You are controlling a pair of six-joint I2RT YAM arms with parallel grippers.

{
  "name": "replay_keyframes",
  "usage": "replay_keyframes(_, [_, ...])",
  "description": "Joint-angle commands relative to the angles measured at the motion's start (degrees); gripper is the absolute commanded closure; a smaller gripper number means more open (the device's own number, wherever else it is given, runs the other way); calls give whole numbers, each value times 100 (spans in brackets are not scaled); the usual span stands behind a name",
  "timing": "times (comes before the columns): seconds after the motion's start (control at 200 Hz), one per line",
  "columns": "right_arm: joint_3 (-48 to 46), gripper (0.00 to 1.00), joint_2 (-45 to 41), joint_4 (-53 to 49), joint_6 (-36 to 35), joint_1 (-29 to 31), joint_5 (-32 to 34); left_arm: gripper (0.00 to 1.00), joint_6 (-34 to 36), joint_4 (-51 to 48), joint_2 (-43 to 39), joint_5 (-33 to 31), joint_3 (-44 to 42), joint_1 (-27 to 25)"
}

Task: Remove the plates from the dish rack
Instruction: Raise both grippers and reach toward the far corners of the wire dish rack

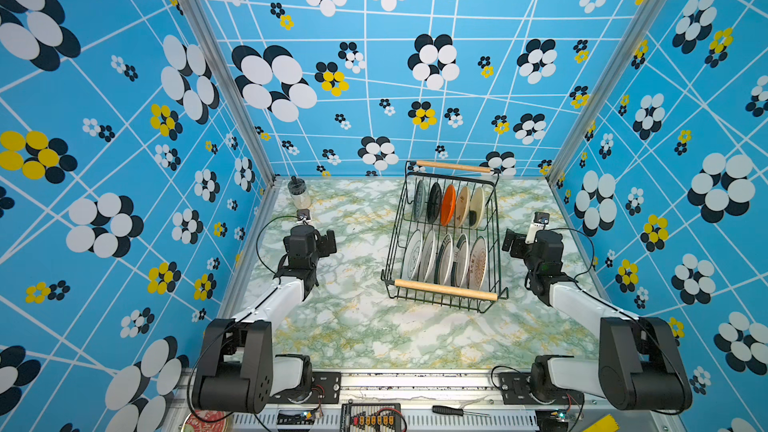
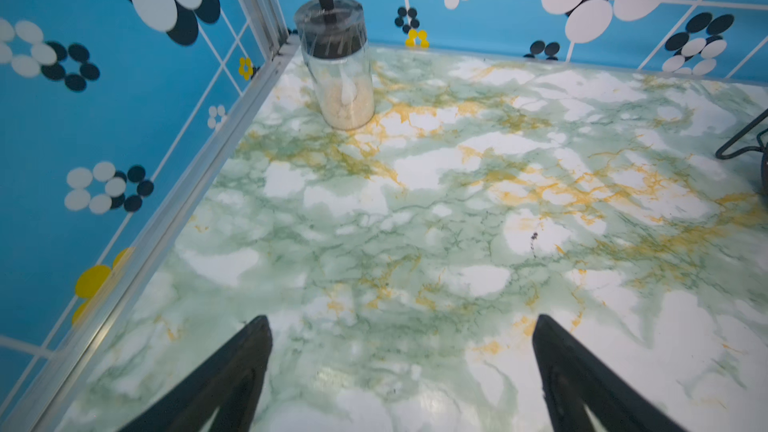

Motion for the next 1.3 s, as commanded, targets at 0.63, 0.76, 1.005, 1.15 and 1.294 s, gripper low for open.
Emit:
replay_keyframes(0.63, [2350,1,-2105,-6161,2523,41,-1091,1,-2249,-5470,-1433,783,2619,-1384])
replay_keyframes(0.76, [2830,1,-1894,-6965,2364,41,-1604,1,-2424,-5828,-1536,800,2826,-1819])
replay_keyframes(1.005, [3177,1,-1479,-7533,1907,54,-2332,1,-2457,-6212,-1081,820,3228,-2509])
replay_keyframes(1.15, [3190,1,-1383,-7541,1837,117,-2327,1,-2444,-6302,-625,668,3594,-2959])
replay_keyframes(1.294, [3237,1,-1258,-7511,1855,186,-2272,1,-2453,-6168,-359,746,3809,-3120])
